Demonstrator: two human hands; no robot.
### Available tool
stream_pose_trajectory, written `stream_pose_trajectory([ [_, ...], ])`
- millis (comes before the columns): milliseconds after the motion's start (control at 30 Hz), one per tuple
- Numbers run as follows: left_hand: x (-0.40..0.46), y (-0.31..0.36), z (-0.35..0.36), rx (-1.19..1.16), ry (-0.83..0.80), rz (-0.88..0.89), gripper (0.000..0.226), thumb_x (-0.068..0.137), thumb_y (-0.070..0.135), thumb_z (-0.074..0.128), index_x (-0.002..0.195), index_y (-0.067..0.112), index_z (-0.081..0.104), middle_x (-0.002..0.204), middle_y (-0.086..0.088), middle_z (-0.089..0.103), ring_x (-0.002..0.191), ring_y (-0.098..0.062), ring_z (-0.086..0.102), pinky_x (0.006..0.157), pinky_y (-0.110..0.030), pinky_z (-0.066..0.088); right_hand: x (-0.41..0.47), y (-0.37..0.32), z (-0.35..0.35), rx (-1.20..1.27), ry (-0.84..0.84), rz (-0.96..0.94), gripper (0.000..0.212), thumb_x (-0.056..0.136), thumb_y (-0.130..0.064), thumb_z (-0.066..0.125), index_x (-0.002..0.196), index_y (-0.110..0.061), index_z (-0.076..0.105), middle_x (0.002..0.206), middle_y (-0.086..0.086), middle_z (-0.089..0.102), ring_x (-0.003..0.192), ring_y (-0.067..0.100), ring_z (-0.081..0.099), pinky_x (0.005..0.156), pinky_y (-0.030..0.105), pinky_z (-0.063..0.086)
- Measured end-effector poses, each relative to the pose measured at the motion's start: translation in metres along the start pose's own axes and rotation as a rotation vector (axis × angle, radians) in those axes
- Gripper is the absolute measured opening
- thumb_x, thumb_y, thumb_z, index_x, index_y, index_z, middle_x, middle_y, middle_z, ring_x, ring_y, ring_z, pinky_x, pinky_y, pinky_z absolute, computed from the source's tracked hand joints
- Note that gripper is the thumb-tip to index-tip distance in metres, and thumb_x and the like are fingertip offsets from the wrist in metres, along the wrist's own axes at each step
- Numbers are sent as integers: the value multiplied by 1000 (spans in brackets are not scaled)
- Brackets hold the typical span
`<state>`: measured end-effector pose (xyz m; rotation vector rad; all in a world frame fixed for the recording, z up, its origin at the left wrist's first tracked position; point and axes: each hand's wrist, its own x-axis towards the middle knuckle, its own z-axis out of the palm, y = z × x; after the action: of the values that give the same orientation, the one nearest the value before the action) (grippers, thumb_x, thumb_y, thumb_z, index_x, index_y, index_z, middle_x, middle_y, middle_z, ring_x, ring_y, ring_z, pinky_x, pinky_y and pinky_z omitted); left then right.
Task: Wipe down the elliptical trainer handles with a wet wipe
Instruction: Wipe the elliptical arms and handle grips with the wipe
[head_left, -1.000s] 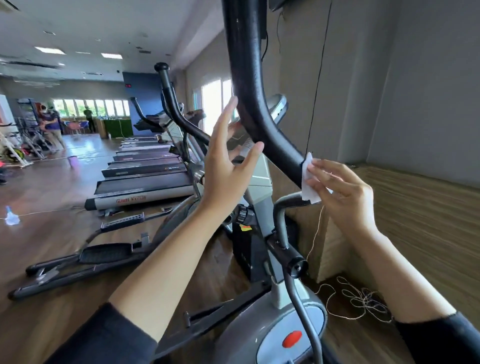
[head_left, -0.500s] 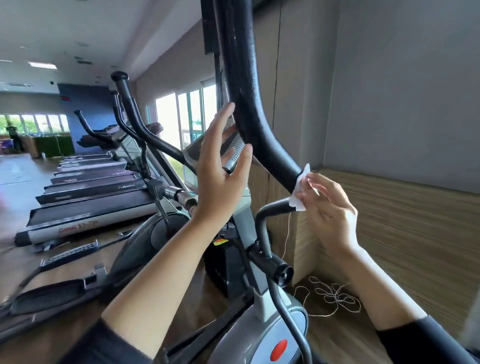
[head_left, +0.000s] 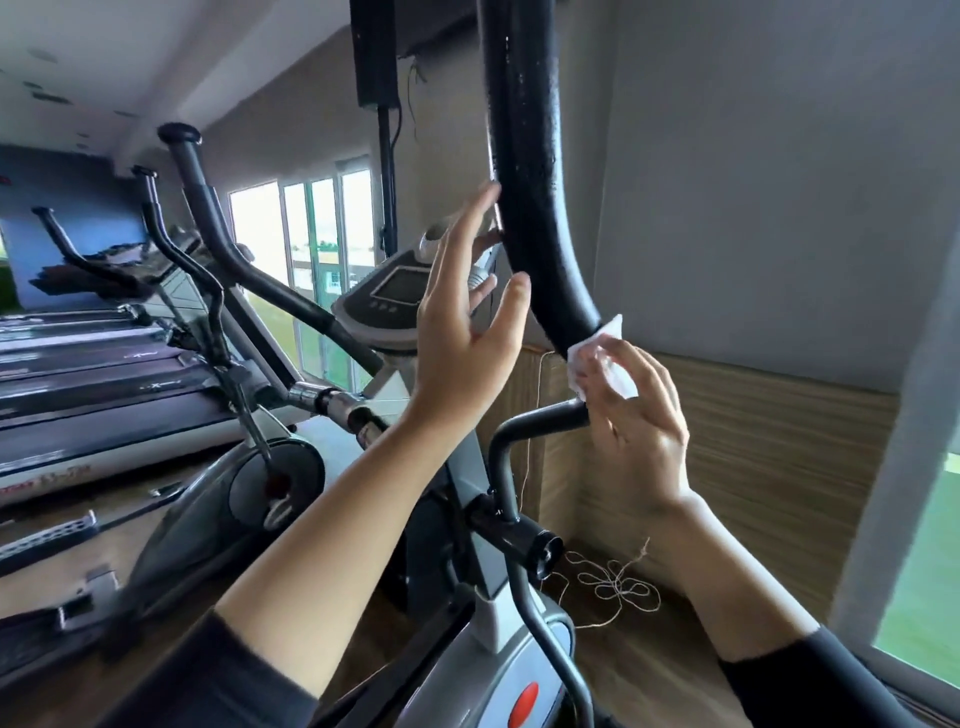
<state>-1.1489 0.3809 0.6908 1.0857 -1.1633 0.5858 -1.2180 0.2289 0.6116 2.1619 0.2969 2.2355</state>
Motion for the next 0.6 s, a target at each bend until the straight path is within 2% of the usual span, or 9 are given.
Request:
stream_pose_trajectory([
  [100, 5, -1, -3, -51, -31, -9, 61, 90, 4, 54, 146, 14, 34, 153, 1, 37, 139, -11, 38, 108, -37, 43, 14, -13, 4, -42, -37, 121, 21, 94, -11, 61, 111, -2, 67, 122, 11, 59, 109, 15, 59, 95, 22, 46],
  [133, 6, -2, -4, -68, -40, -14, 61, 90, 4, 55, 146, 15, 35, 153, 3, 37, 139, -10, 37, 108, -35, 43, 17, -16, 5, -40, -26, 128, 21, 94, -12, 60, 112, -3, 67, 122, 12, 60, 109, 16, 59, 95, 23, 47],
  [233, 9, -3, -7, -114, -72, -34, 62, 90, 3, 56, 146, 18, 35, 153, 7, 37, 139, -11, 37, 108, -35, 43, 8, -11, 9, -15, 20, 65, 28, 87, 5, 63, 115, 0, 64, 118, 17, 59, 102, 33, 63, 83, 45, 54],
  [333, 14, -4, -9, -172, -98, -33, 64, 90, 1, 55, 148, 16, 32, 153, 5, 36, 139, -10, 37, 109, -37, 42, 8, -8, 10, 56, -17, 92, 39, 88, 8, 59, 125, -5, 56, 112, 26, 59, 94, 41, 62, 75, 52, 52],
  [400, 20, -6, -10, -228, -116, -30, 65, 89, -1, 54, 148, 13, 32, 152, 1, 39, 139, -11, 38, 111, -39, 41, 20, -17, 11, 99, 1, 132, 33, 89, 8, 59, 121, 2, 59, 112, 23, 59, 97, 35, 62, 80, 49, 53],
  [467, 26, -7, -10, -274, -132, -25, 65, 88, -2, 52, 148, 13, 32, 151, -1, 39, 139, -11, 38, 112, -40, 40, 33, -29, 13, -6, 27, 125, 27, 87, 8, 61, 114, 11, 61, 120, 12, 55, 106, 22, 60, 91, 36, 51],
  [500, 28, -8, -10, -299, -143, -23, 64, 89, -3, 51, 148, 12, 32, 151, -2, 39, 139, -11, 38, 113, -40, 39, 39, -34, 13, -91, 31, 74, 26, 86, 9, 62, 112, 13, 61, 122, 10, 53, 109, 21, 59, 94, 33, 49],
  [600, 30, -11, -12, -351, -174, -20, 63, 91, -5, 49, 148, 11, 31, 152, -3, 38, 141, -12, 35, 115, -38, 36, 35, -36, 11, -292, -4, -46, 29, 83, 12, 63, 112, 11, 62, 126, 14, 50, 112, 28, 56, 97, 37, 48],
])
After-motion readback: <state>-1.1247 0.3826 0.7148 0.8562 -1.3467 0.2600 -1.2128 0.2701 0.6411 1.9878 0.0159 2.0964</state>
